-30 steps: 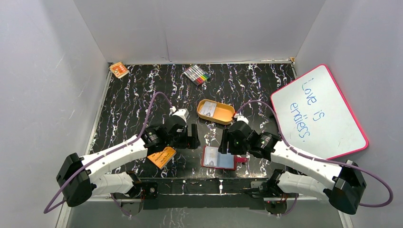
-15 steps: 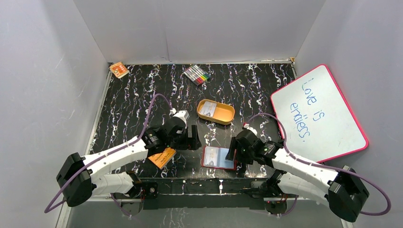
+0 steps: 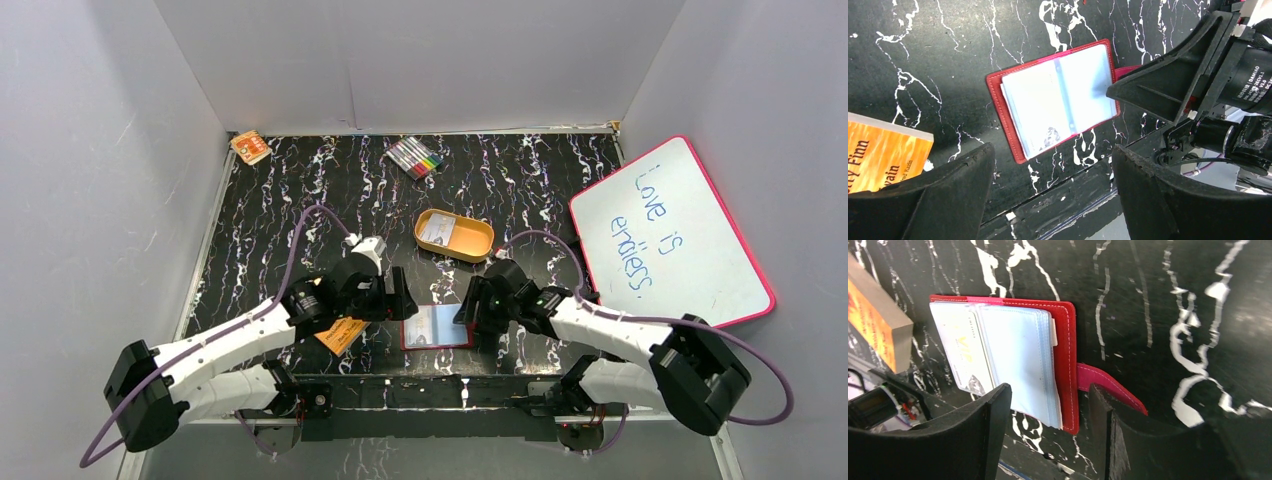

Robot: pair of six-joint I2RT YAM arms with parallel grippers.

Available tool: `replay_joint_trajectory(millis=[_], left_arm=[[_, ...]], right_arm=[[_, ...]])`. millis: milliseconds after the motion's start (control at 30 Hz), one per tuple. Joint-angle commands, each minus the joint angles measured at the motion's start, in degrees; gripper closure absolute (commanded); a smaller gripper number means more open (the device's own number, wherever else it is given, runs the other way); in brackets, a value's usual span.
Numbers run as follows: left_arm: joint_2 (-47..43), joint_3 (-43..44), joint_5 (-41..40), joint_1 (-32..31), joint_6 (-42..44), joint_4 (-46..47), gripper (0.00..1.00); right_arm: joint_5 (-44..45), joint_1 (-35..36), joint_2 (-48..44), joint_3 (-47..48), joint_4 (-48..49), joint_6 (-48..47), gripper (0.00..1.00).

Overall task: Put the credit cards into the card holder
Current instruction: Open the card holder at the center of the board.

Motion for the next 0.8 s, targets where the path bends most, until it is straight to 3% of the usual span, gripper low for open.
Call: replay_joint_trajectory(millis=[0, 233, 400, 467, 633, 767], left_arm=[[-3.24, -0.75, -2.34, 0.13, -0.69, -3.11, 0.17], [-7.51, 1.82, -7.66, 0.12, 0.01, -8.71, 0.17], [-10.64, 4.18, -13.31, 0.15, 1.65, -12.87, 0.16], [-12.16, 3.86, -15.15, 0.11, 1.66, -13.68, 0.16], [-15.98, 1.03, -15.38, 0.15, -0.83, -13.92, 0.16], [-17.47, -0.05, -14.59, 0.15, -2.11, -15.21, 0.16]], right_arm=[[-4.48, 0.11, 3.75, 0.70, 3.74, -0.33, 0.34], [3.88, -0.92, -3.37, 12.89, -6.96, -6.60, 0.27], [11.67, -4.04, 2.97, 27.84, -14.18, -12.41, 0.12], [11.74, -6.38, 6.47, 30.56, -11.12, -13.82, 0.11], [1.96, -15.34, 14.26, 32.97, -1.52, -12.27, 0.13], [0.35, -16.91, 21.67, 34.96, 3.42, -9.93, 0.18]])
